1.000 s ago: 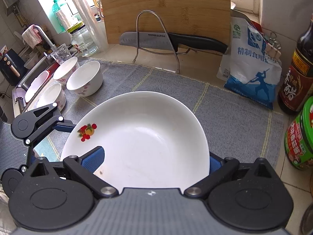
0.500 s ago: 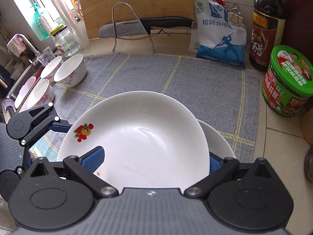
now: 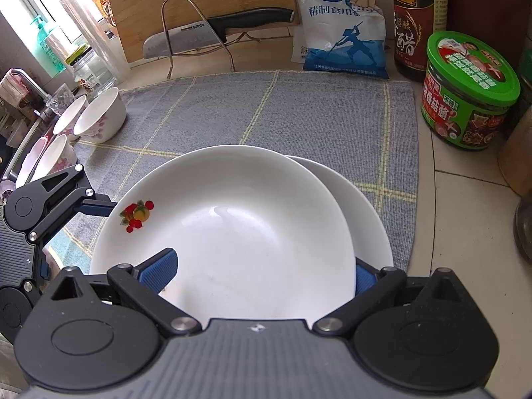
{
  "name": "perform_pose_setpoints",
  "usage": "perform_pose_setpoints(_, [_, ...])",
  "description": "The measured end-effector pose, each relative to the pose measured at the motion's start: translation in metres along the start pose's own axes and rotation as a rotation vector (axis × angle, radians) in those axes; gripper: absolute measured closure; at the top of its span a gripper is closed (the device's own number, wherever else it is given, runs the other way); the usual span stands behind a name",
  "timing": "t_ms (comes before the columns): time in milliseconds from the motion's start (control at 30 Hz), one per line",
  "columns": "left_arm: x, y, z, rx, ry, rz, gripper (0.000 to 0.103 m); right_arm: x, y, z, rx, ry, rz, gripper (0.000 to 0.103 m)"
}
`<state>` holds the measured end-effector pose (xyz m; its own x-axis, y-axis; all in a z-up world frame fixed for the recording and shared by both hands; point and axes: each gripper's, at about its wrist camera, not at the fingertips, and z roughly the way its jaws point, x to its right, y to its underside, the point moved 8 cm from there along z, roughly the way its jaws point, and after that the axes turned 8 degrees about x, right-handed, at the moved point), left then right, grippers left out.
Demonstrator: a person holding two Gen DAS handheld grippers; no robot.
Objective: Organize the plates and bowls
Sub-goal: 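Lower the held plate onto the white plate with the right tool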
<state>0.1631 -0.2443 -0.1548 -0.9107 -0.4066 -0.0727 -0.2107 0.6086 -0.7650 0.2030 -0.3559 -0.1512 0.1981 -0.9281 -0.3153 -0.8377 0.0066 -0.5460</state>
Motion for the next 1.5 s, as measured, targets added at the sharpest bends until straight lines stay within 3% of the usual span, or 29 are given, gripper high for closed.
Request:
perform_pose_setpoints(933, [-0.007, 0.003, 0.004, -0.007, 0.054, -0.033, 0.001, 0.009, 0.012, -0.033, 0.022, 0.033, 0.048, 0.0])
perform_pose_setpoints(1500, [-0.006, 0.002, 0.004, -0.006, 0.051, -0.069, 0.001, 0.009, 0.02, -0.043, 0.001, 0.12, 0.003, 0.0])
